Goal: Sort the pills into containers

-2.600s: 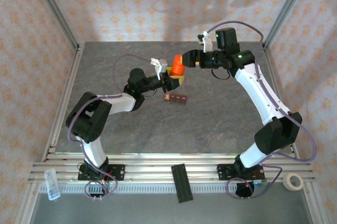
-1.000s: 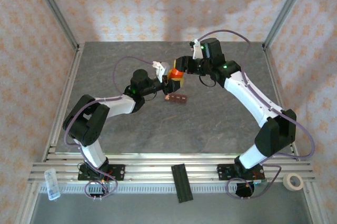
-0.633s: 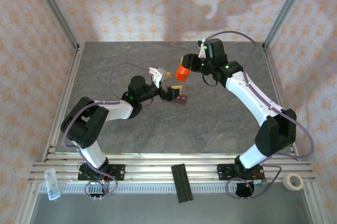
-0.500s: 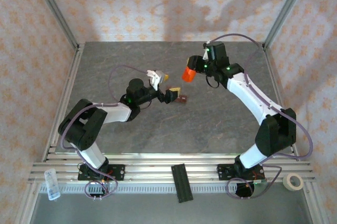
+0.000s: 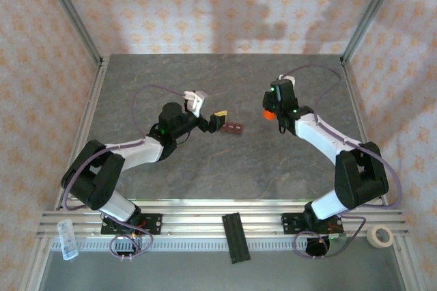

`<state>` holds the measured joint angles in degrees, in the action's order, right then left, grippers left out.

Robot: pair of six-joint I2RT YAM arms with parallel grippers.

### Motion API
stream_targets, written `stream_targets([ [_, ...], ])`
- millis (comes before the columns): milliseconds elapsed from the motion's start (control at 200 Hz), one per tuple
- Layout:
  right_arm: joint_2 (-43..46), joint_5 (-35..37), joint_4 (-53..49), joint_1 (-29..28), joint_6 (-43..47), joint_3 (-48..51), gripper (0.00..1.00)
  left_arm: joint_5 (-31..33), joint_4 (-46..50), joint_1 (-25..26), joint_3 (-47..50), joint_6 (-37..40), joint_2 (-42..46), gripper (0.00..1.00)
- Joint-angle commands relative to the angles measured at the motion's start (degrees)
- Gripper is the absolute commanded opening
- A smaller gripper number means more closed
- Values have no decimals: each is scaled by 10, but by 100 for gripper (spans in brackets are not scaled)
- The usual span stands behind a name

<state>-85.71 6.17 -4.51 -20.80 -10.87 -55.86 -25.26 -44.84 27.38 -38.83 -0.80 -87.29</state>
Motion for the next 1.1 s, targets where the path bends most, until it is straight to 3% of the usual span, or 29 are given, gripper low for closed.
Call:
stream_targets([
  [0, -2, 72, 89, 4, 1, 27, 17, 53, 59, 2, 1, 27, 28, 100],
  [340, -30, 77, 160, 3, -45, 103, 22, 111, 119, 2, -1, 45, 65, 100],
  [576, -44, 63, 170, 3, -64, 124, 42, 136, 66, 1, 30, 39, 85, 100],
  [771, -26, 53, 153, 3, -65, 121, 63, 152, 115, 2, 13, 22, 91, 100],
  [1096, 75, 25, 37, 3, -63, 37, 73, 163, 159, 2, -12, 45, 96, 100],
])
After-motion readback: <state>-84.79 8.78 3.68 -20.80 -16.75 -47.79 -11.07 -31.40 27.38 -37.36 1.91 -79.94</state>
